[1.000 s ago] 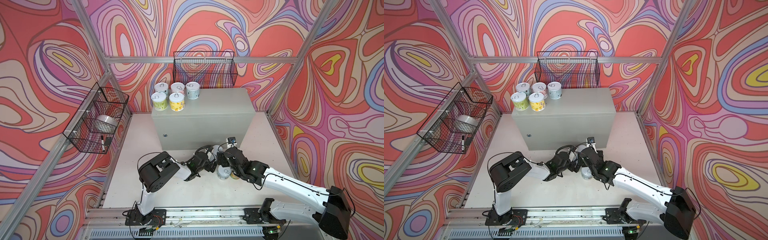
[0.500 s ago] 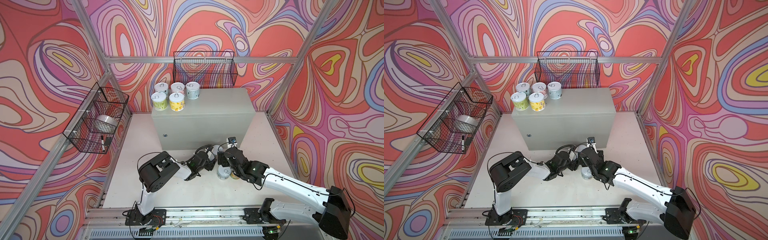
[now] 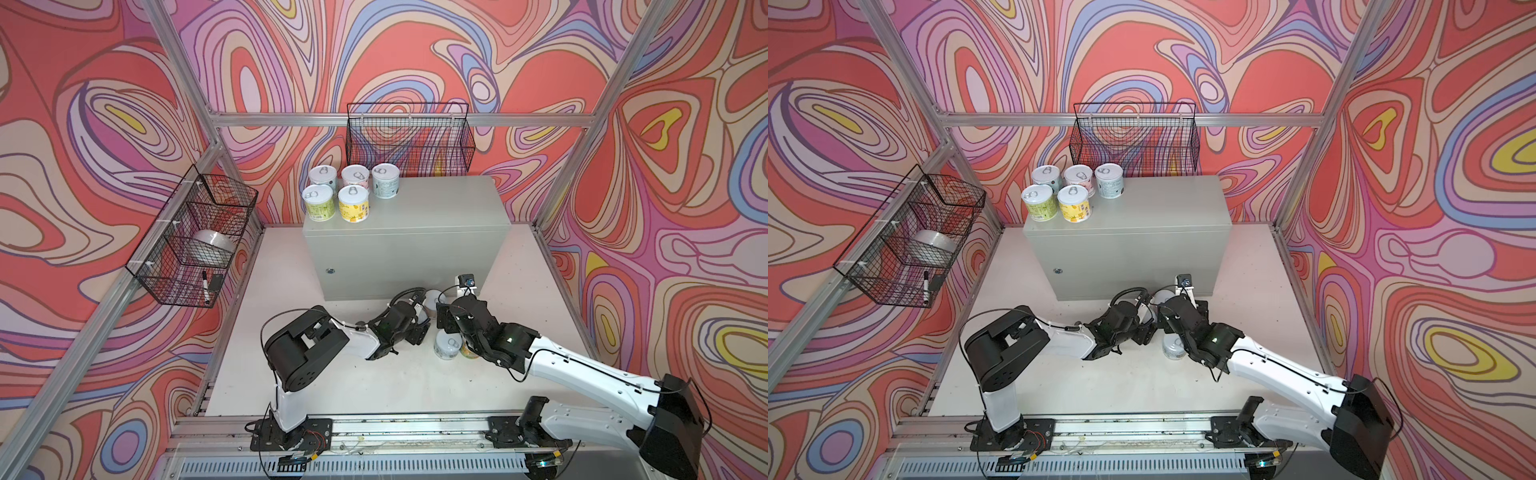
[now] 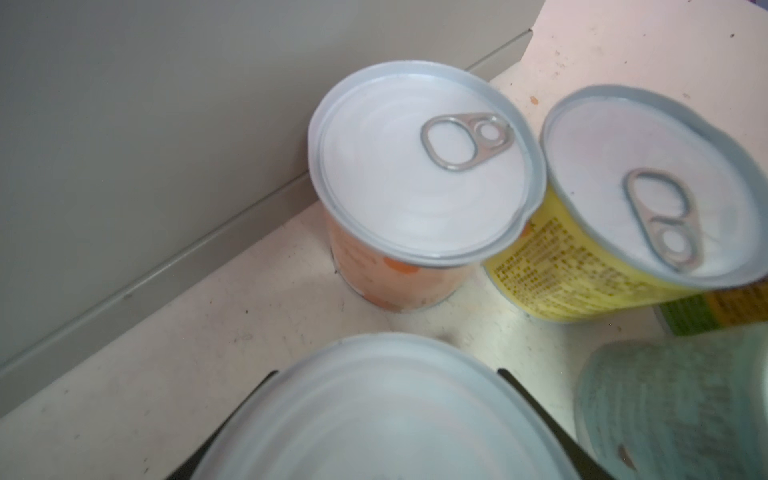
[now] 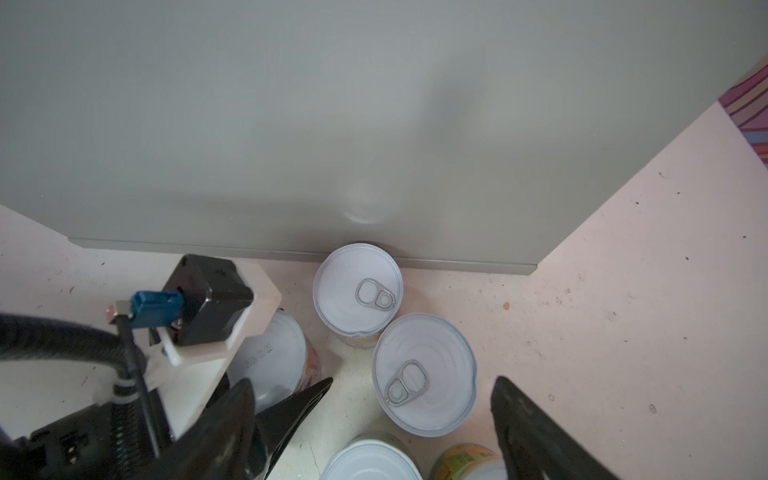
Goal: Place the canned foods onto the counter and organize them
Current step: 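Close the left gripper around a pink can in the cluster, then lift the pink can with the left gripper up toward the box top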
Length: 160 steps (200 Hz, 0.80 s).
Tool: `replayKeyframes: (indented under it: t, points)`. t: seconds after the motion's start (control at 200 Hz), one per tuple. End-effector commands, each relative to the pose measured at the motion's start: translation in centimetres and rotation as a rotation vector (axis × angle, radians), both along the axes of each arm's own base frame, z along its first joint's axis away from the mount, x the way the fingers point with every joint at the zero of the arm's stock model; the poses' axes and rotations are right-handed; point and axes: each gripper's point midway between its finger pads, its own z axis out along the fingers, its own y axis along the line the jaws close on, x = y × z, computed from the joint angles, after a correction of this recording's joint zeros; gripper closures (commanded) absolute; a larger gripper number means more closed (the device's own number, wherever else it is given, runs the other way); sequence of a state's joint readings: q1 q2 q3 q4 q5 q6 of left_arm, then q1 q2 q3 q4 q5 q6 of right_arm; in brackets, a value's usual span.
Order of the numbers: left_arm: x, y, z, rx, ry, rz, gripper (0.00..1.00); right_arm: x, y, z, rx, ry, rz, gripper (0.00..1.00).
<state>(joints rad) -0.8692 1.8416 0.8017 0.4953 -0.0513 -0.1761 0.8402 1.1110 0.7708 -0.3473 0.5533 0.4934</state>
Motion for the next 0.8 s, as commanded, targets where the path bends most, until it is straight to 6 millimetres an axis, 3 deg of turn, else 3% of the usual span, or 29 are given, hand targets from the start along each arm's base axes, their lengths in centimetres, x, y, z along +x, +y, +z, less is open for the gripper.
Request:
replayKeyframes:
  t: [0.0, 0.26, 0.426, 0.546, 0.796]
  points:
    - [-0.1, 0.3, 3.0, -0.030, -0.030, 0.000, 1.00, 0.0, -0.4, 0.5, 0.025, -0.033, -0.025, 0.08]
    - [-0.5, 1.2, 4.9, -0.019, -0.017, 0.025, 1.00, 0.7, 0.2, 1.2, 0.032, -0.066, -0.022, 0.08]
    - [-0.8, 2.6, 8.0, -0.001, -0.005, 0.069, 1.00, 0.6, -1.0, 2.8, 0.047, -0.109, -0.072, 0.09]
    - [-1.1, 4.3, 11.1, 0.024, 0.006, 0.134, 1.00, 0.1, -3.4, 4.2, 0.039, -0.124, -0.164, 0.09]
    - [-2.1, 6.1, 21.5, -0.015, -0.032, 0.166, 1.00, -0.7, -5.7, 7.6, 0.065, -0.161, -0.231, 0.09]
